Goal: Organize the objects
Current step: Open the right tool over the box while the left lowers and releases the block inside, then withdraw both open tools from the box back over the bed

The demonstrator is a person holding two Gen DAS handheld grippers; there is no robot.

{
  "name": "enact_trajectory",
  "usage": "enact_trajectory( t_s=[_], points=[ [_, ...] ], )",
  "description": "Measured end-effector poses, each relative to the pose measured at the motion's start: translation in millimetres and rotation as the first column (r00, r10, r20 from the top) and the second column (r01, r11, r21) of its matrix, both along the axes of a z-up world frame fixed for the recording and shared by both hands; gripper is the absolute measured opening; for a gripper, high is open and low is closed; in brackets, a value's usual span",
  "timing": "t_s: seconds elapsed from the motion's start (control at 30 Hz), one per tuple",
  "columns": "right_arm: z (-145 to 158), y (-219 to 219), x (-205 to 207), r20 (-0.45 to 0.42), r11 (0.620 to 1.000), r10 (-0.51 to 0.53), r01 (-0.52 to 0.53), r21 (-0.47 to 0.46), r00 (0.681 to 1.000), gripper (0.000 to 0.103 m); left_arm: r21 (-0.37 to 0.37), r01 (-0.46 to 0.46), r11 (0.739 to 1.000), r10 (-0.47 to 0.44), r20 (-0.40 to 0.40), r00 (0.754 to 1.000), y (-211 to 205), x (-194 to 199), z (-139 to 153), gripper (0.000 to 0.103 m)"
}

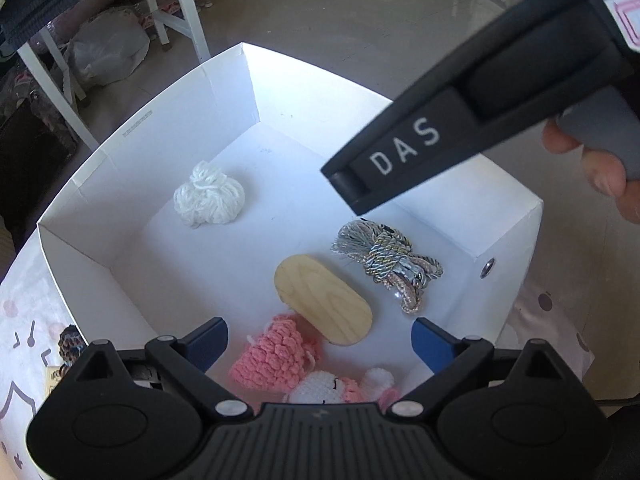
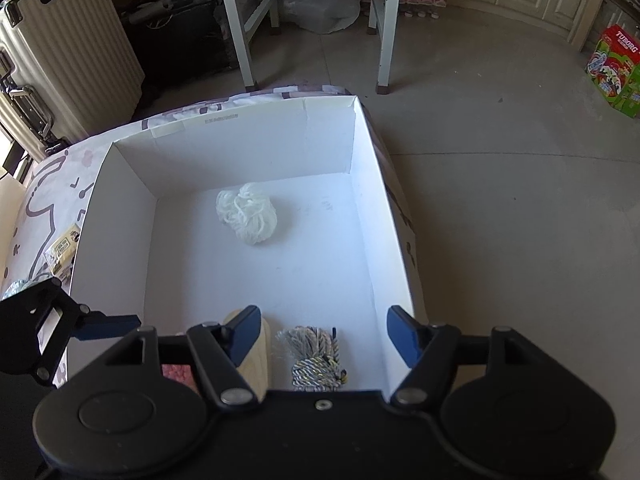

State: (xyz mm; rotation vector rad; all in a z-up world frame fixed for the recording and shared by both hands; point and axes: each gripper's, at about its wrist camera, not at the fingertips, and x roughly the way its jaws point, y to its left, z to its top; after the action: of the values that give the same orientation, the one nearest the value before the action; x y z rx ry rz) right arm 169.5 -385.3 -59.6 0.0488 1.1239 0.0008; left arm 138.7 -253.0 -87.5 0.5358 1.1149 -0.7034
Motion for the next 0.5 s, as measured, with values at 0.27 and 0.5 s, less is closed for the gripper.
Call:
enact_trajectory(
  t_s=[0.27,0.5],
  points=[
    [13.8,-0.7,-8.0,0.032,1.0,-0.006,0.006,0.008,0.999,0.073,-0.02,-0.085,0.996,0.085,-0.02,0.996,8.4,-2.9,17.1,0.098],
    [29.0,0.3,-19.6,0.075,1.0,-0.01,0.009,0.014,0.997,0.076,-0.024,-0.151,0.988,0.152,0.005,0.988,29.3,-3.3,38.2,0.098]
  ],
)
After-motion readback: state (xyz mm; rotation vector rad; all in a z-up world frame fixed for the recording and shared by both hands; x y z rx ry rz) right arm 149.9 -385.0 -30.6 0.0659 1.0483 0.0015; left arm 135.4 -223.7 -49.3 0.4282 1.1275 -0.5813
